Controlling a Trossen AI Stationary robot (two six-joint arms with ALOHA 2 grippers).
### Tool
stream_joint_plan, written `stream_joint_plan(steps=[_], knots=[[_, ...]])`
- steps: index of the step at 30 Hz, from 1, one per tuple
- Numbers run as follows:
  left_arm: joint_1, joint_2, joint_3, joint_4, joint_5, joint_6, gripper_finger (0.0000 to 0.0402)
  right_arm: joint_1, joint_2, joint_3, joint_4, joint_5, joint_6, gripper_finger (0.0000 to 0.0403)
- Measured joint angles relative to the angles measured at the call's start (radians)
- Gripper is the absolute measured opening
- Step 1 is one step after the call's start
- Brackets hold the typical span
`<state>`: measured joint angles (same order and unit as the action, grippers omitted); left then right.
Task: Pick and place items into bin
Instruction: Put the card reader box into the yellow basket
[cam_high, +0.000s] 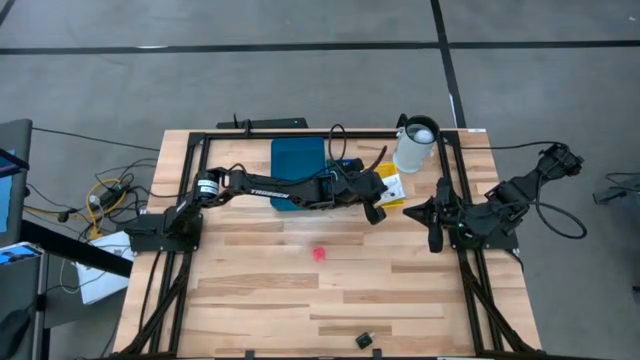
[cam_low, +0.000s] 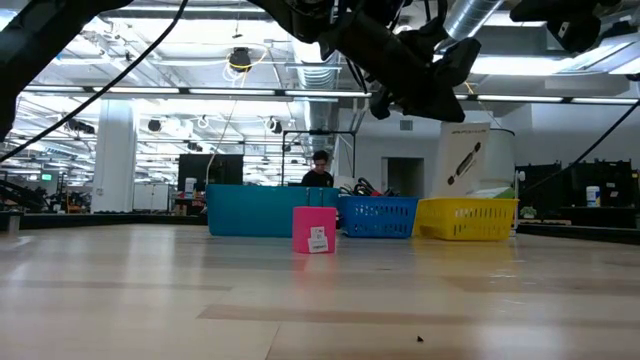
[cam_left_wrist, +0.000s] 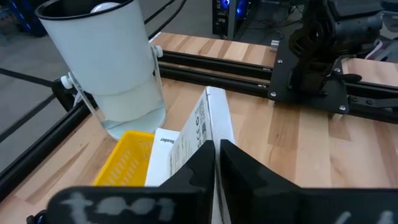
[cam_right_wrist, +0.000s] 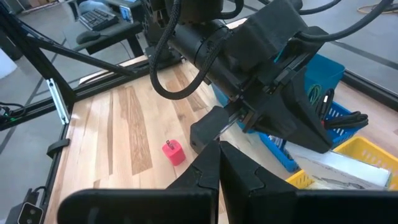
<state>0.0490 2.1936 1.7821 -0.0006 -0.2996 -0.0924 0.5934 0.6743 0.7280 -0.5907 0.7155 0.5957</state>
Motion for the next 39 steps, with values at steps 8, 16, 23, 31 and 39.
stream_joint_plan(steps=[8,16,23,31,39], knots=[[0.006,0.0,0.0,0.0,0.001,-0.019,0.0074,0.0,0.0,0.0,0.0,0.0,0.0,0.0],[0.014,0.0,0.0,0.004,0.025,-0.035,0.0102,0.0,0.0,0.0,0.0,0.0,0.0,0.0],[0.013,0.0,0.0,0.018,0.038,-0.046,0.0103,0.0,0.0,0.0,0.0,-0.001,0.007,0.0],[-0.005,0.0,0.0,-0.059,0.306,-0.065,0.0103,0.002,0.003,0.0,-0.042,-0.094,0.065,0.0],[-0.092,0.0,0.0,-0.315,0.429,-0.043,0.0103,0.039,0.095,0.0,-0.279,-0.15,0.289,0.0]])
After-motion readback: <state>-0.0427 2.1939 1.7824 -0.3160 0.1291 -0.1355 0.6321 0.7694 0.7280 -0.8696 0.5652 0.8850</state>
